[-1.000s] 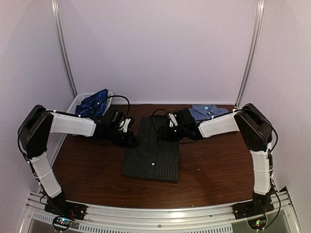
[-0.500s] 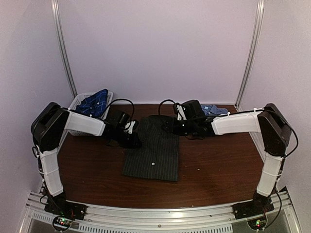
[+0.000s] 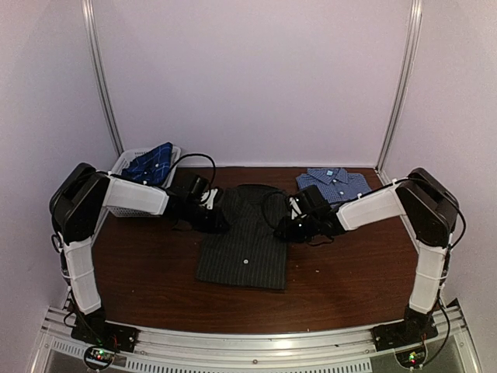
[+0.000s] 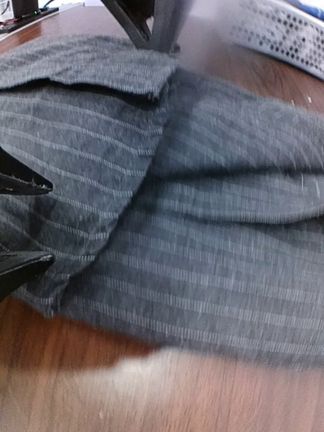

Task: Fold and stack the long sleeve shirts
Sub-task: Smooth out the 2/3-rectangle-folded shirt at the center of the board.

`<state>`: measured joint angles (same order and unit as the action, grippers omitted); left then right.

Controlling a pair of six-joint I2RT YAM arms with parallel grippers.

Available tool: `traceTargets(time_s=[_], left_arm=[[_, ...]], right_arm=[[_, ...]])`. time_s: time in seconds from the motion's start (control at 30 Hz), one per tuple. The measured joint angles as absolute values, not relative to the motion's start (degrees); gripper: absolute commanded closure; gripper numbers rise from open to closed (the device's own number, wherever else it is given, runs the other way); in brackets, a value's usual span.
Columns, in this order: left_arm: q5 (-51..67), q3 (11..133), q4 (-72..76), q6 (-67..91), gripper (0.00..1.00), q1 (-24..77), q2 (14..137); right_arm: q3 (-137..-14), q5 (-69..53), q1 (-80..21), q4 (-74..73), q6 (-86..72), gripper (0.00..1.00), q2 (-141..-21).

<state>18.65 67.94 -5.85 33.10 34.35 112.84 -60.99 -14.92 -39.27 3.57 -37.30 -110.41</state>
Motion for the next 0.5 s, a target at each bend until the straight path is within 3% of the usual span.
traceTargets(time_s=[0.3, 0.5], left_arm=[[17.87, 69.19, -8.1, 32.62, 0.73, 34.13, 111.5], [17.3, 63.94, -8.14, 33.04, 0.65, 32.88, 101.89]], right_arm=[[-62.63, -10.98, -38.83, -1.02, -35.92, 0.64, -109.65], [-69.45, -4.32, -44.31, -6.85, -34.65, 0.61, -107.24]])
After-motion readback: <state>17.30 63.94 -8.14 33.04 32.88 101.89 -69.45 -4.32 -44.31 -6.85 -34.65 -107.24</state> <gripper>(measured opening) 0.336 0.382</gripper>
